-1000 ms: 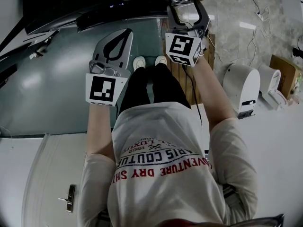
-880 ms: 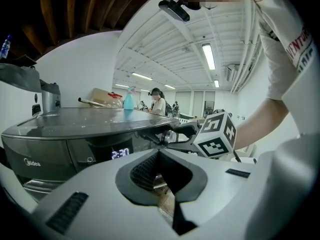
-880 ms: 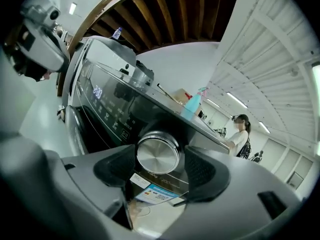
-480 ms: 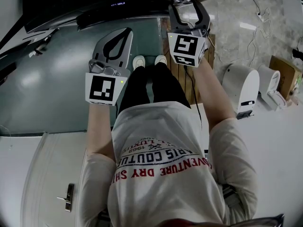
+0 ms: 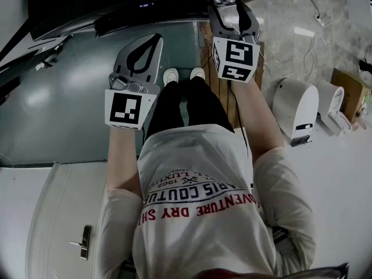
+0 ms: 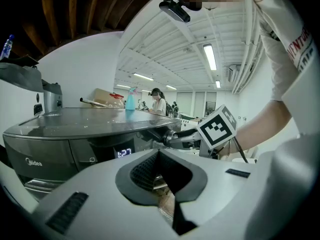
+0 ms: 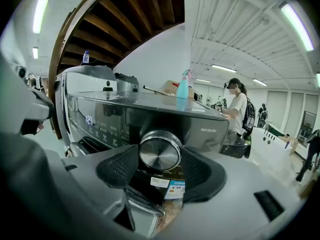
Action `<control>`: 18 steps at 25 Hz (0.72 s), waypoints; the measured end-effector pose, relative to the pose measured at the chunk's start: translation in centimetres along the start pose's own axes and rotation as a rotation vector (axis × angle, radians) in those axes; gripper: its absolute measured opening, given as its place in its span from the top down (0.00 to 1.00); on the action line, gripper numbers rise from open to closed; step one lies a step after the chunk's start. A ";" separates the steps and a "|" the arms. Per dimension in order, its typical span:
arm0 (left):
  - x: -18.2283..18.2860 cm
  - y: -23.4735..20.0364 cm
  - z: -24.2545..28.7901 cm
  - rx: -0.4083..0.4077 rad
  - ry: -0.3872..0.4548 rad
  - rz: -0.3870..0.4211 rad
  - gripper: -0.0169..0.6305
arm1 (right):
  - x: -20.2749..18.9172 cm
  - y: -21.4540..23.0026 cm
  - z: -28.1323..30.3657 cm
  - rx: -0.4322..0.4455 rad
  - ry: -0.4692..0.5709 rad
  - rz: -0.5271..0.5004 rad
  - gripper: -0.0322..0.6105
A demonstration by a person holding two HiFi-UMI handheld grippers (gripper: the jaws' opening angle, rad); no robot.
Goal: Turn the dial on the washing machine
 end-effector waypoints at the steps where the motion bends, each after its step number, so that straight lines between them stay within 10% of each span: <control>1: 0.0 0.0 -0.1 0.002 -0.002 0.001 0.95 | 0.0 0.0 0.0 0.002 0.001 -0.001 0.51; 14: 3.5 -0.7 -2.3 0.024 0.054 0.046 0.95 | 3.2 -2.4 -4.0 0.097 -0.002 -0.041 0.51; 18: 5.0 -1.0 -4.5 0.017 0.078 -0.011 0.95 | 4.9 -3.4 -7.6 0.110 0.046 -0.016 0.74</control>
Point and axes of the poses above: the fingertips, and each gripper's own axes: z forward along the fingers, y to its right, x out of its top, the point moved 7 cm from there along -z, backward along the fingers, and after that the axes turned 14 degrees about x, right-handed, at the moved point
